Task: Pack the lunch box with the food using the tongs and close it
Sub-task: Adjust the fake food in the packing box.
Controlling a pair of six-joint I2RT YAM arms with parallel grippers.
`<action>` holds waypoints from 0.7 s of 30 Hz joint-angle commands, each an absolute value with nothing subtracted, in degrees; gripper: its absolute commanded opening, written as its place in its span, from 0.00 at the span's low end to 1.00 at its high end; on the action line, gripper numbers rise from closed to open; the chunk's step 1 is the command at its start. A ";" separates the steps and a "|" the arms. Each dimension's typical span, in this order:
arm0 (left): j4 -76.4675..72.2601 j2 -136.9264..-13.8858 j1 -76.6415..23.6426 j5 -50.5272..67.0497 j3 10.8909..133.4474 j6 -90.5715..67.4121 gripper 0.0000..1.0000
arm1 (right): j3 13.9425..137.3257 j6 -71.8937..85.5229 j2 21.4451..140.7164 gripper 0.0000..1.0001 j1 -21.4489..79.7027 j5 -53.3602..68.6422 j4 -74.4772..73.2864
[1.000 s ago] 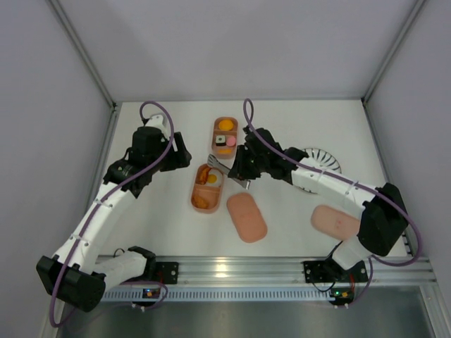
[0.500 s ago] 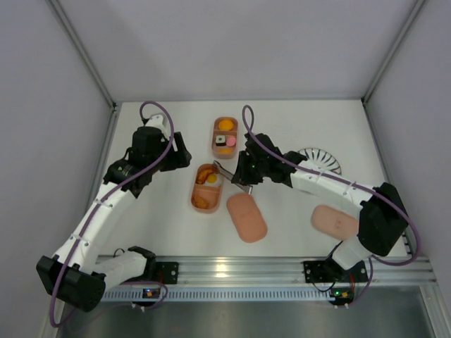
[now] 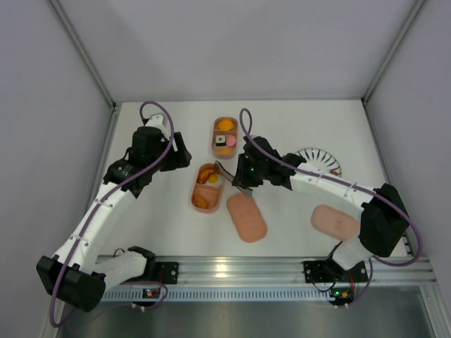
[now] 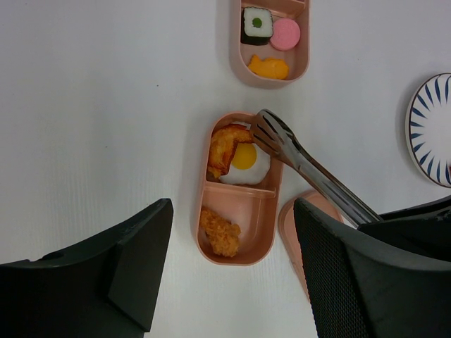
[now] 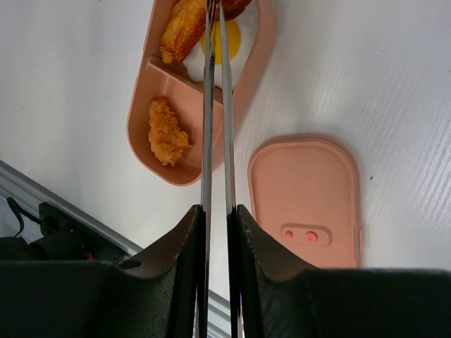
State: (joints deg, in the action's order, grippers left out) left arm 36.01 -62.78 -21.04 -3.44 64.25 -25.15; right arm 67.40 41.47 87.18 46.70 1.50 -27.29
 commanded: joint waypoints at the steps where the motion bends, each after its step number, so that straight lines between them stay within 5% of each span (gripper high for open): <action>1: 33.22 -62.49 -20.65 -3.43 63.98 -24.87 0.74 | 68.20 40.52 85.95 0.11 48.42 -2.28 -31.19; 21: 33.31 -62.49 -20.65 -3.51 64.07 -24.96 0.74 | 72.51 37.71 91.58 0.10 52.64 -3.96 -37.35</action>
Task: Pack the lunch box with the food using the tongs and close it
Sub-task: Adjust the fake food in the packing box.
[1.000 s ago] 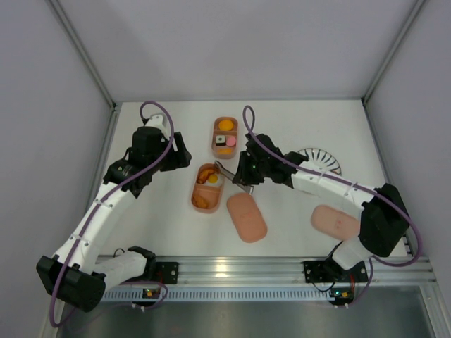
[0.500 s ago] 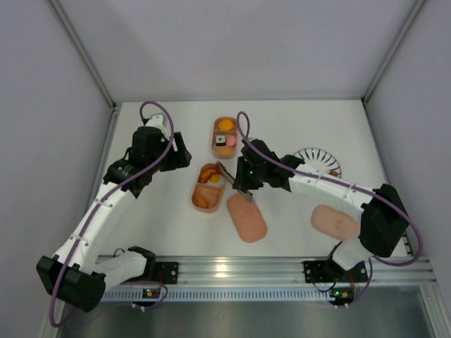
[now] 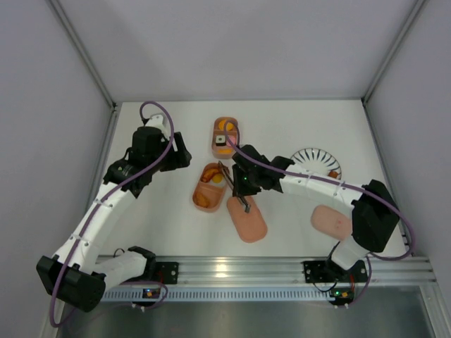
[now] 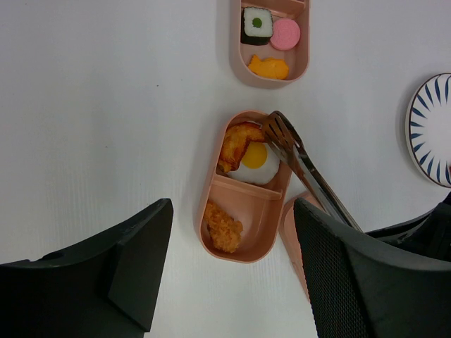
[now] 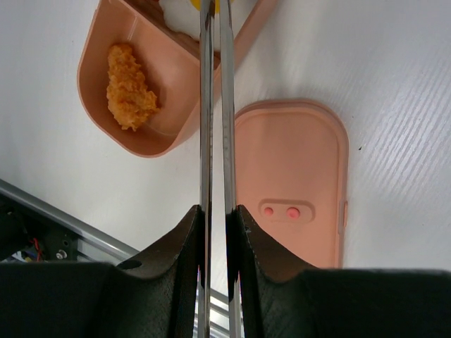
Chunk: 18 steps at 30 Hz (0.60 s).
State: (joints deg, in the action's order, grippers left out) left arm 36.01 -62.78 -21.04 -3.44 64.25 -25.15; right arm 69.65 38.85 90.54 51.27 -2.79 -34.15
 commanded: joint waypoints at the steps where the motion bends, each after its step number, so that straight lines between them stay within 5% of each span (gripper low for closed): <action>1: 33.40 -62.40 -20.65 -3.52 64.07 -24.87 0.75 | 72.68 37.62 92.19 0.10 52.73 -3.96 -37.53; 18: 33.66 -62.14 -20.57 -3.78 64.34 -24.87 0.74 | 77.43 36.04 89.83 0.09 53.61 -2.29 -40.25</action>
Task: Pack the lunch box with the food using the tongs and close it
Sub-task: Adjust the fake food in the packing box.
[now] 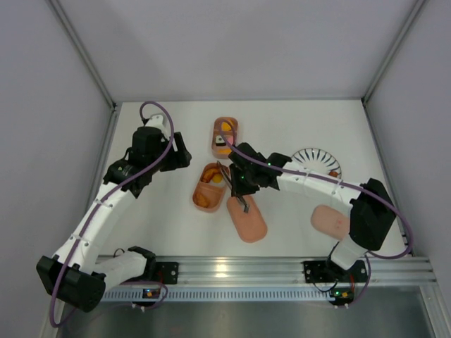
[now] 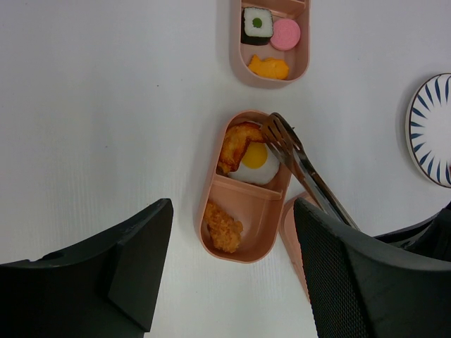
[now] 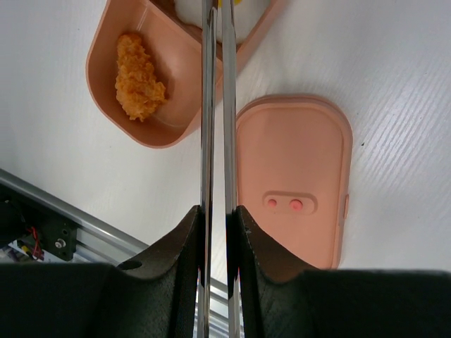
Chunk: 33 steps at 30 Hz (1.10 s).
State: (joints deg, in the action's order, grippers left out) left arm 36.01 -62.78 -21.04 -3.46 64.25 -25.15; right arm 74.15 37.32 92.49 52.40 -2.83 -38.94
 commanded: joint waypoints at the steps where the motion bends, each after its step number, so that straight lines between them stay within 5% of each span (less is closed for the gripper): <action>1: 33.58 -62.14 -20.57 -3.78 64.25 -24.96 0.74 | 77.78 36.04 89.65 0.09 53.61 -2.02 -40.25; 16: 33.75 -61.88 -20.65 -3.69 64.42 -25.22 0.74 | 81.83 35.51 87.72 0.18 52.39 -10.37 -47.37; 33: 34.10 -61.44 -20.65 -3.78 63.98 -25.66 0.74 | 76.21 35.42 86.22 0.35 50.45 -5.80 -43.95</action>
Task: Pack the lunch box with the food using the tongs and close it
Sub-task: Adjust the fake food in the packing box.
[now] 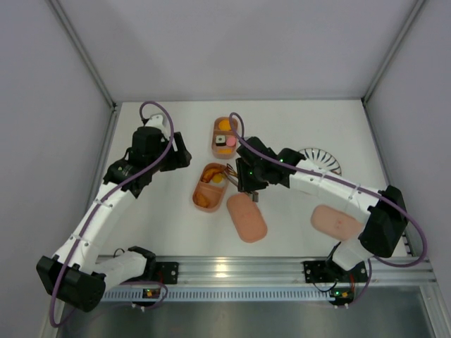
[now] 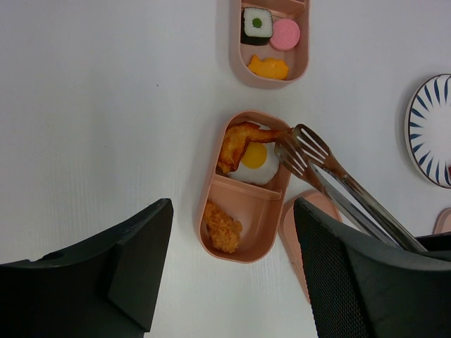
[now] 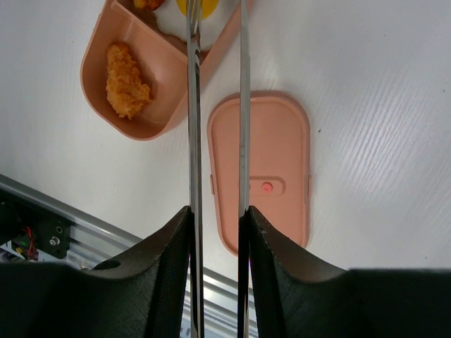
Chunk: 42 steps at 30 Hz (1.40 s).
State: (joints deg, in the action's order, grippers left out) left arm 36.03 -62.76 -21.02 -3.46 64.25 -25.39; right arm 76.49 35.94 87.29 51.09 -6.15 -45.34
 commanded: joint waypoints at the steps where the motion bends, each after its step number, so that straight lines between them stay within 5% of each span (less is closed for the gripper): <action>1: 34.01 -61.52 -20.65 -3.78 63.98 -25.58 0.74 | 76.20 35.59 86.13 0.34 50.45 -5.63 -43.77; 42: 33.75 -62.14 -20.57 -3.69 64.07 -25.93 0.74 | 80.77 35.24 89.03 0.32 50.54 0.62 -40.43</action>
State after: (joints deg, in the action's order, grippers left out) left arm 36.03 -62.76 -21.02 -3.46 64.25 -25.41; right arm 77.08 35.53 91.55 50.48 1.63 -42.68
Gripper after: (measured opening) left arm 0.743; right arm 0.316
